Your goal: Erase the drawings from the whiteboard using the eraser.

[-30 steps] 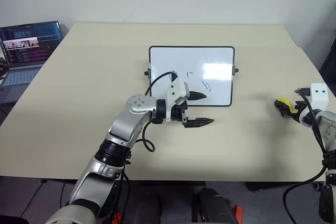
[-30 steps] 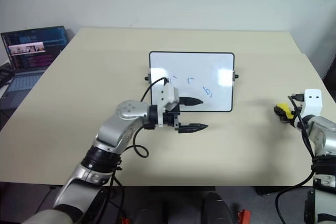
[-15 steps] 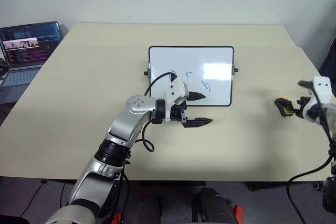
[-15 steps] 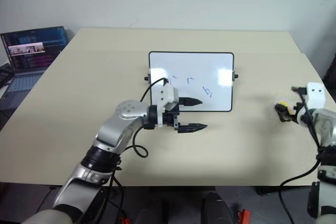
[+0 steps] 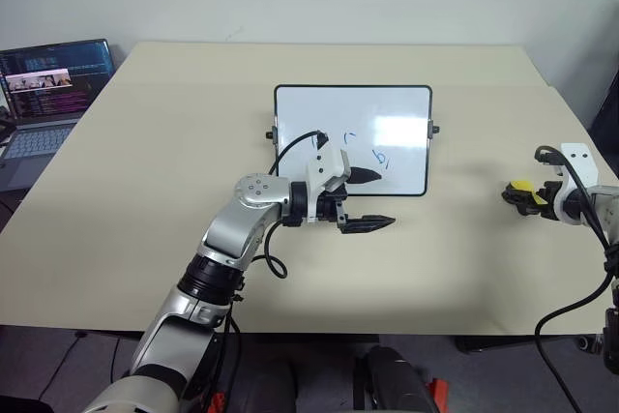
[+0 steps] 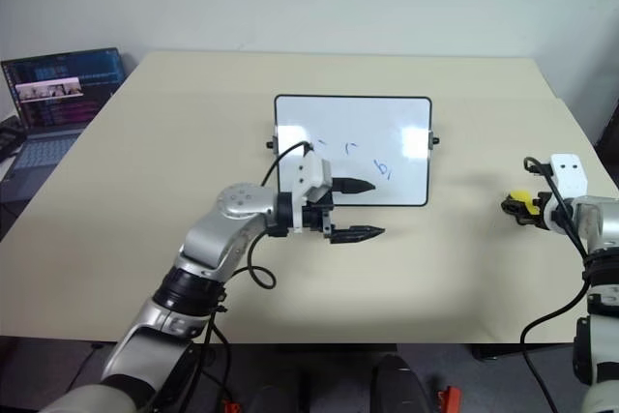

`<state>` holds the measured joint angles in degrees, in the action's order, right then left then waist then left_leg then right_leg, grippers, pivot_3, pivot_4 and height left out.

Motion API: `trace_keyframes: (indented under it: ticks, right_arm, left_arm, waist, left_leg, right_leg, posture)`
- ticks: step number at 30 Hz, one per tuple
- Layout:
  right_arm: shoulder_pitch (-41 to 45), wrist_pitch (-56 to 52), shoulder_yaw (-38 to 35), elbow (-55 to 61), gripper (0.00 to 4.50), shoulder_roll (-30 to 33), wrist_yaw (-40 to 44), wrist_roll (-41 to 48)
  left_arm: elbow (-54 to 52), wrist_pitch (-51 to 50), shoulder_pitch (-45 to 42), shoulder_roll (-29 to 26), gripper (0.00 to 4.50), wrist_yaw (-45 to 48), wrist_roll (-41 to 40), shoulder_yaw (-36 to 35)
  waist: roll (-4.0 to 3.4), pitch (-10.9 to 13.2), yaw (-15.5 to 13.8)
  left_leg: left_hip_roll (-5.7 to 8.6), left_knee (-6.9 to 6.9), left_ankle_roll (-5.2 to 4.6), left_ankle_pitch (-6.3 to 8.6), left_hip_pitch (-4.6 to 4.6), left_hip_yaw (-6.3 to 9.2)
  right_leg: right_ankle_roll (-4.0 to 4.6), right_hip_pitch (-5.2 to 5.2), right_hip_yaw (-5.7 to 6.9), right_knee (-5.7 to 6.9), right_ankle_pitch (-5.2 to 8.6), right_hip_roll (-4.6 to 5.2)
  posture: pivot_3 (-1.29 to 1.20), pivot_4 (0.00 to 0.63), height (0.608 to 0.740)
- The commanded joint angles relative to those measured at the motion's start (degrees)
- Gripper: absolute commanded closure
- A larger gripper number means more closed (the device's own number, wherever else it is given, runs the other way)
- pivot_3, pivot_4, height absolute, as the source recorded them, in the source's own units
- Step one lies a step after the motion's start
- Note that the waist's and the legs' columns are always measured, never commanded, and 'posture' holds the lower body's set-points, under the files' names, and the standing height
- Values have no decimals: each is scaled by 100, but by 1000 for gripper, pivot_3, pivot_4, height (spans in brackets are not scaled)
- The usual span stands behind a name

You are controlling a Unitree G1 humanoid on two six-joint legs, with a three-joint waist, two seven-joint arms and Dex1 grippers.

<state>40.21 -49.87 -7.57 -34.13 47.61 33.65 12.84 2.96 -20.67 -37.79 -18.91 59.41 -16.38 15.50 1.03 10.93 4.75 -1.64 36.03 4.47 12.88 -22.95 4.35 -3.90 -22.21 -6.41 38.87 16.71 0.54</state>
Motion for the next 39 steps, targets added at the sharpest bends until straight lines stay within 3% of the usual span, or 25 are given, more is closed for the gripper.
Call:
trace_keyframes:
  ticks: [1, 6, 21, 31, 39]
  right_arm:
    - [203, 175, -12, -11, 1954, 72, 37, -98]
    - [257, 288, 19, -139, 3509, 75, 80, -196]
    - [61, 235, -47, 175, 3544, 144, 247, -228]
    - [-508, -1092, -322, 2668, 3544, 192, 217, 238]
    - [71, -1671, -20, 3833, 3544, -35, 36, 447]
  left_arm:
    - [-238, 50, 12, -23, 0, -18, -60, -110]
    - [-241, 39, 6, -33, 0, -22, -54, -109]
    - [-106, 70, -111, -86, 0, 19, -78, -204]
    - [70, 41, -122, -1167, 0, -61, -121, -1204]
    - [291, 118, 217, -1924, 0, -186, 11, -1710]
  waist:
    - [0, 0, 0]
    - [0, 0, 1]
    - [0, 0, -1]
    - [-2, 1, 9]
    - [-6, 3, 27]
  left_leg:
    - [0, 0, 0, 0, 0, 0]
    - [0, 0, 0, 0, 1, 0]
    - [0, 1, 0, 0, 1, 0]
    - [-3, 0, 0, 0, 0, 1]
    - [-3, -1, 0, 0, -3, 2]
  right_leg:
    - [0, 0, 0, 0, 0, 0]
    - [0, 0, 0, 1, 0, 0]
    - [0, 0, 0, 1, 0, 0]
    - [0, -3, 1, 3, 0, -1]
    - [0, -7, 3, 3, 0, 0]
  posture:
    - [0, 150, 740]
    - [0, 150, 740]
    - [0, 150, 740]
    - [0, 150, 740]
    - [0, 150, 740]
